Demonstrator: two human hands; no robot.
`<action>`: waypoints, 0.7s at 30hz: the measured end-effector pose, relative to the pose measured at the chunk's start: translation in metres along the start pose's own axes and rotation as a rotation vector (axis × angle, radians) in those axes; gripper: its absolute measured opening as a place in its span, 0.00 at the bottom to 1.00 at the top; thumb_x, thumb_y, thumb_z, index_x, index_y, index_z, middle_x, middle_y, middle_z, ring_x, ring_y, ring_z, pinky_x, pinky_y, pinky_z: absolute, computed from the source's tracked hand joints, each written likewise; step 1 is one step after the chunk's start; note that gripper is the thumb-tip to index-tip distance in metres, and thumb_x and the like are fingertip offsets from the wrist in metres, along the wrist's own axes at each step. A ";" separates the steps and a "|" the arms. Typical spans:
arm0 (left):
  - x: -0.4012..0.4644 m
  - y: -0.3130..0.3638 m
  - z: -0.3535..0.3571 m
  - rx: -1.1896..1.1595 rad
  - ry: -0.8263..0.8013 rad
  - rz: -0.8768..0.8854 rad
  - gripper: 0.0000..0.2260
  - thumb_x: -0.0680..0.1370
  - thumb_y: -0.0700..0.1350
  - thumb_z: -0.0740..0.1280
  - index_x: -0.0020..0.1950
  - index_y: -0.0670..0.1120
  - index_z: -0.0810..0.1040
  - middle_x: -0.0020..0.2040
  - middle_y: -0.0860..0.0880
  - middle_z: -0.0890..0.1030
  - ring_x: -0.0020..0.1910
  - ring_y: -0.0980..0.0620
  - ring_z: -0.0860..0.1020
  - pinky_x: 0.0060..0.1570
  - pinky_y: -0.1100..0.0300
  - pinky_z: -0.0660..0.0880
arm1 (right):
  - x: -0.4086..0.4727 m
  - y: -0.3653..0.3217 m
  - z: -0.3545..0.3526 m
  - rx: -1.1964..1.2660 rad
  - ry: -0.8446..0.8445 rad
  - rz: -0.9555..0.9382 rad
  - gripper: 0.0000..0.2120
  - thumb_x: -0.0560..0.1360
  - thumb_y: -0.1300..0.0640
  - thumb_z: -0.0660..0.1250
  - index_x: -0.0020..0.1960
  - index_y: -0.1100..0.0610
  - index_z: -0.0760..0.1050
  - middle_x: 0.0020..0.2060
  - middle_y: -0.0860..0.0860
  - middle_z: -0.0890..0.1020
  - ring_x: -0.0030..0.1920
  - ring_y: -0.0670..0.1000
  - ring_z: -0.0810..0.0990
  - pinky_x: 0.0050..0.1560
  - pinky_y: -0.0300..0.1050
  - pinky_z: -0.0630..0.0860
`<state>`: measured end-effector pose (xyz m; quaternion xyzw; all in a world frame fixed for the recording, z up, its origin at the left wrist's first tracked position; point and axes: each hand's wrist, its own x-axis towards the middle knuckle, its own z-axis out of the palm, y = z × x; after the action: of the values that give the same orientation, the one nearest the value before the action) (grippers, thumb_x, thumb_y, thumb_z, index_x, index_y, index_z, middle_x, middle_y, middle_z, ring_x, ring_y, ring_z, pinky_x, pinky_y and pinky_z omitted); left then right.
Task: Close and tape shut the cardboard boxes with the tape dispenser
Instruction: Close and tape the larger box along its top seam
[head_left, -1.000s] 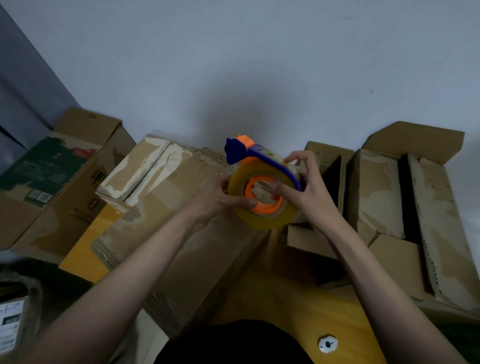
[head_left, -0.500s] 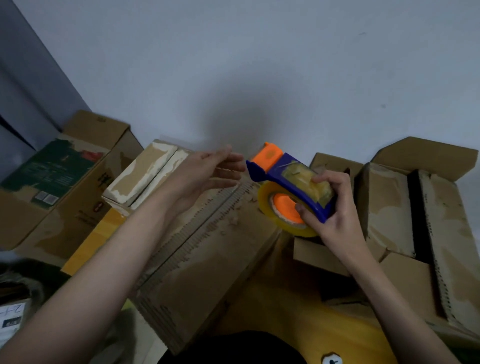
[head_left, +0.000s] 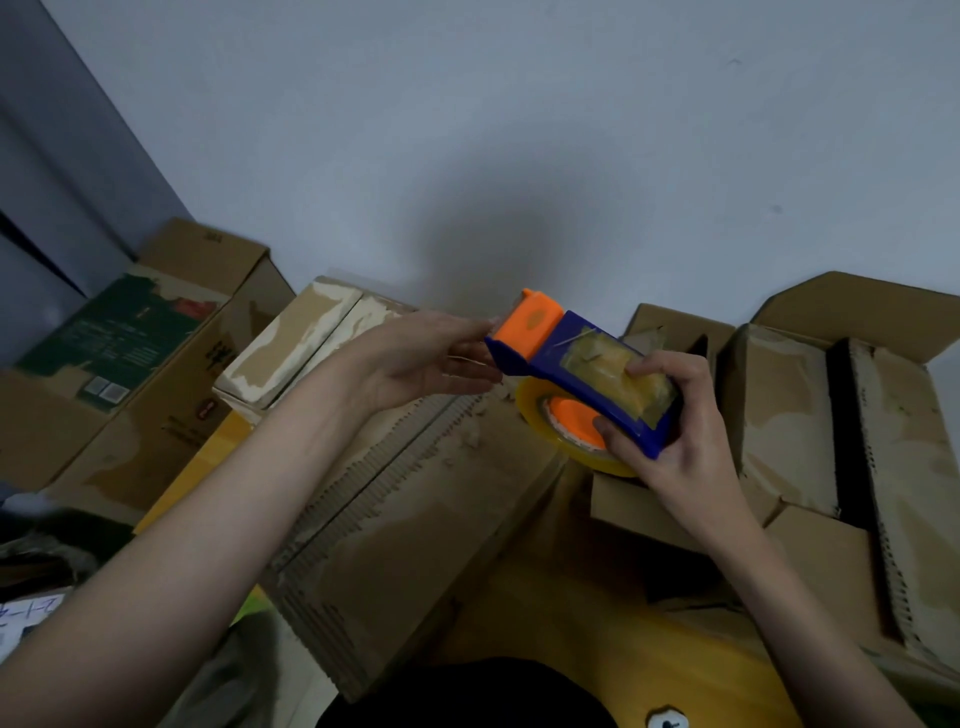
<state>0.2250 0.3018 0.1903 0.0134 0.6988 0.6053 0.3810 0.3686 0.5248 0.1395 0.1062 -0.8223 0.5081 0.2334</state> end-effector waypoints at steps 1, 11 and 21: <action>0.001 -0.001 -0.001 -0.047 -0.016 -0.004 0.09 0.80 0.47 0.69 0.43 0.45 0.84 0.47 0.43 0.83 0.43 0.50 0.82 0.40 0.60 0.81 | 0.000 0.000 -0.001 -0.002 0.001 0.003 0.24 0.74 0.54 0.73 0.63 0.44 0.64 0.63 0.30 0.66 0.65 0.47 0.72 0.49 0.35 0.78; 0.014 0.003 -0.006 0.037 0.151 0.112 0.01 0.77 0.38 0.71 0.46 0.42 0.83 0.38 0.47 0.83 0.37 0.55 0.81 0.39 0.64 0.81 | 0.005 -0.003 -0.003 -0.045 -0.080 0.076 0.26 0.71 0.51 0.76 0.62 0.43 0.65 0.61 0.28 0.67 0.63 0.42 0.73 0.50 0.33 0.77; 0.048 0.016 -0.048 0.262 0.208 0.153 0.02 0.76 0.37 0.73 0.44 0.42 0.83 0.41 0.45 0.83 0.39 0.54 0.80 0.41 0.65 0.81 | 0.025 -0.022 0.004 -0.164 -0.200 0.145 0.33 0.69 0.54 0.80 0.65 0.43 0.65 0.61 0.42 0.73 0.60 0.38 0.75 0.49 0.30 0.77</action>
<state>0.1573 0.2889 0.1780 0.0536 0.8042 0.5344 0.2547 0.3549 0.5130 0.1678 0.0774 -0.8856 0.4417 0.1210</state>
